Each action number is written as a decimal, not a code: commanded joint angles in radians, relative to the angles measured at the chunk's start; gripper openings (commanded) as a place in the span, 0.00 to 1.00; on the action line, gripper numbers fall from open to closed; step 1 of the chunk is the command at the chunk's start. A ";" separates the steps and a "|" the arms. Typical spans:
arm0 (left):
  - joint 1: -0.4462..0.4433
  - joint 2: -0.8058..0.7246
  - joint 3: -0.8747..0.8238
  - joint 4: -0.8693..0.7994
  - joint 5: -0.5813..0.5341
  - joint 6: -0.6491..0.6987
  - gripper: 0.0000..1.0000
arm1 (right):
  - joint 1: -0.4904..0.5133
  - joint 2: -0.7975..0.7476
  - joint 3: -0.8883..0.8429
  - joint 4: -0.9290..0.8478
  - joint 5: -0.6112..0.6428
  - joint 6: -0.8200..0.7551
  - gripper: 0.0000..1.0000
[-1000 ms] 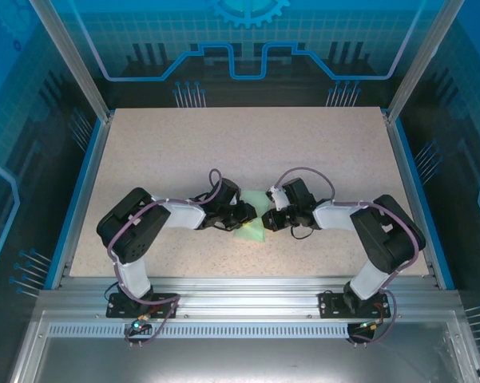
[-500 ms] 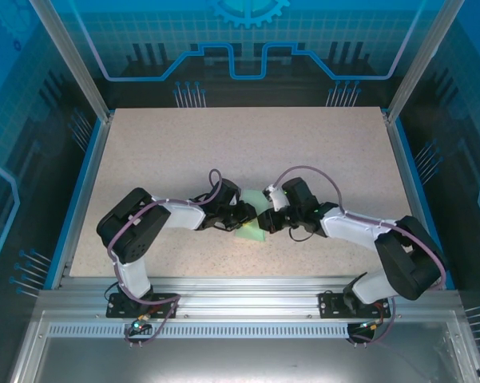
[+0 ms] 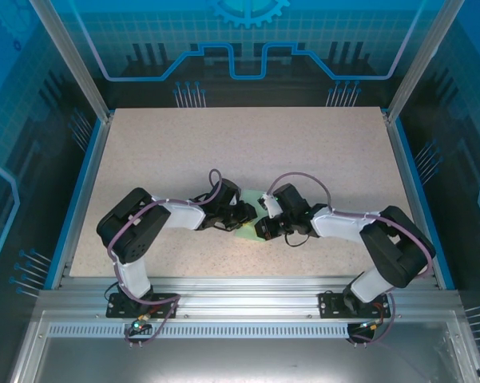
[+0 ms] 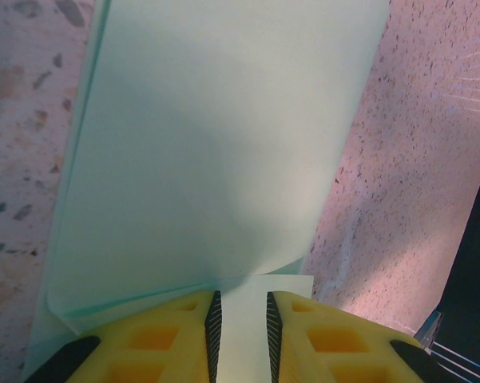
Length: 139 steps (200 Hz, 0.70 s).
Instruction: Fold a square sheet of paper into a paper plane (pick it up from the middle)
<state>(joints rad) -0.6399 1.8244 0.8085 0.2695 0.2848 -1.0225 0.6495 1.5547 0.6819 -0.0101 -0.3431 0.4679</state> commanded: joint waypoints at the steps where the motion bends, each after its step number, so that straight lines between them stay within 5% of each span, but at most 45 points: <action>1: -0.009 0.015 -0.013 -0.047 -0.012 0.011 0.26 | 0.014 0.018 0.042 -0.039 0.021 0.020 0.07; 139: -0.009 0.017 -0.009 -0.062 -0.012 0.021 0.26 | -0.001 0.101 0.040 -0.154 -0.011 0.044 0.09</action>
<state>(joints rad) -0.6399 1.8244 0.8089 0.2687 0.2848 -1.0214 0.6491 1.6535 0.7517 -0.1165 -0.3386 0.4950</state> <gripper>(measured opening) 0.261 0.093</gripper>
